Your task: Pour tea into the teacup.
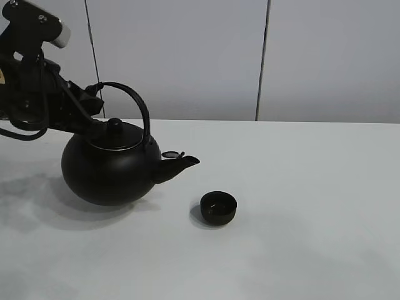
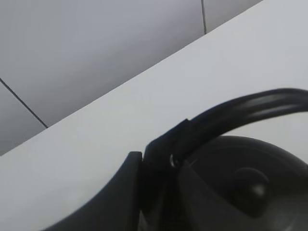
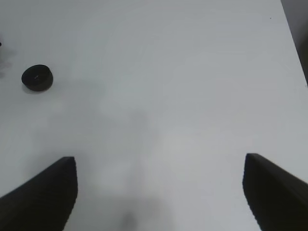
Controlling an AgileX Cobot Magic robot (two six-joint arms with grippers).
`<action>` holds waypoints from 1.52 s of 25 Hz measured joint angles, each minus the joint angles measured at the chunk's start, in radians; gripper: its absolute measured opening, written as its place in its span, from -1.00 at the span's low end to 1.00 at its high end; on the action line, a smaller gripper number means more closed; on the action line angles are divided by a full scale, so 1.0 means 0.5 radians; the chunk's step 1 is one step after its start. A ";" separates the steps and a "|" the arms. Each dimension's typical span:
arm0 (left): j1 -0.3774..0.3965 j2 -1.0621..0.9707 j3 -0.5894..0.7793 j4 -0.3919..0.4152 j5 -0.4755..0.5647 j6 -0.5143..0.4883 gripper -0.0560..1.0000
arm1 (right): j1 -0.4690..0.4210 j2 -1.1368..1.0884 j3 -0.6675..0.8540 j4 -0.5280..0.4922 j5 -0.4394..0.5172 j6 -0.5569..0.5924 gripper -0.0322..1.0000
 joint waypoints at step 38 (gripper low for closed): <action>-0.110 0.002 -0.206 0.106 0.277 0.004 -0.67 | 0.000 0.000 0.000 -0.008 0.000 0.011 0.30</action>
